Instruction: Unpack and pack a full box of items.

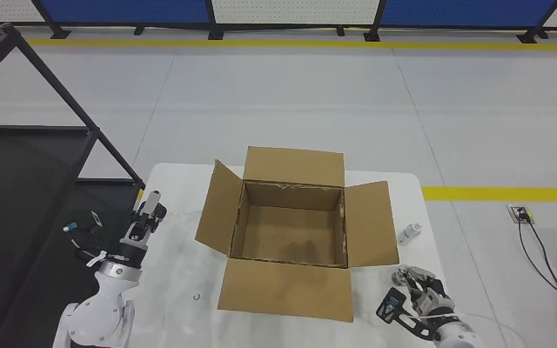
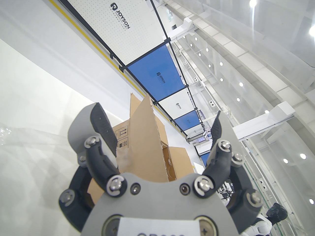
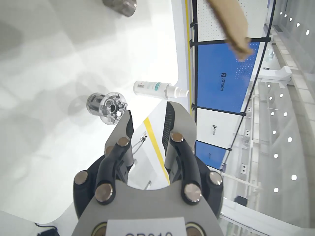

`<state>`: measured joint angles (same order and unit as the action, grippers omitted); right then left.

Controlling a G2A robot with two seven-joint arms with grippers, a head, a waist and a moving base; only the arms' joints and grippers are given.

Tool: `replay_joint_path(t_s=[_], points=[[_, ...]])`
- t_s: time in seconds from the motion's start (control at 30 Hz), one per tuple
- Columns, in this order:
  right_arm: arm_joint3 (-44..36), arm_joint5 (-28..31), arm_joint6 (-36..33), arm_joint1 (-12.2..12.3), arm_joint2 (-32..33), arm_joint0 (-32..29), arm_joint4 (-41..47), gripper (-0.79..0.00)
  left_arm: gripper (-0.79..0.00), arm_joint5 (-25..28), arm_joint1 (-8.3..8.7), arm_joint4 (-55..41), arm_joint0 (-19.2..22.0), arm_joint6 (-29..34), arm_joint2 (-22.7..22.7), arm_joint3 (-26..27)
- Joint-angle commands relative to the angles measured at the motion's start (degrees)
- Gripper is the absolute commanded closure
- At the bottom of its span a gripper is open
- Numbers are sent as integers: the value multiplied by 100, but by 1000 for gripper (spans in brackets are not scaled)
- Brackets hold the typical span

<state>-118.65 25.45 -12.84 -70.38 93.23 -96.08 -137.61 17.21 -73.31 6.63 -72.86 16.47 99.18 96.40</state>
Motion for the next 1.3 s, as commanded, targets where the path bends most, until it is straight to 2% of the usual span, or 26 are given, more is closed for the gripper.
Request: replay_joint_path(t_s=[0.0,0.13,0.33,0.6,0.8,0.97,1.27], points=[[42,153,-81,-5,21,132,249,0,-785,0,0,0,0,0,0,0],[300,484,-6,-15,-31,548,832,0,-785,0,0,0,0,0,0,0],[596,610,127,-25,-202,1037,1324,0,-785,0,0,0,0,0,0,0],[151,384,315,-27,-278,981,1674,0,-785,0,0,0,0,0,0,0],[-73,718,470,-6,-376,1023,1963,0,-785,0,0,0,0,0,0,0],[-37,796,412,-11,-750,1254,1945,0,-785,0,0,0,0,0,0,0],[26,312,276,-45,-1487,1616,1407,0,-785,0,0,0,0,0,0,0]])
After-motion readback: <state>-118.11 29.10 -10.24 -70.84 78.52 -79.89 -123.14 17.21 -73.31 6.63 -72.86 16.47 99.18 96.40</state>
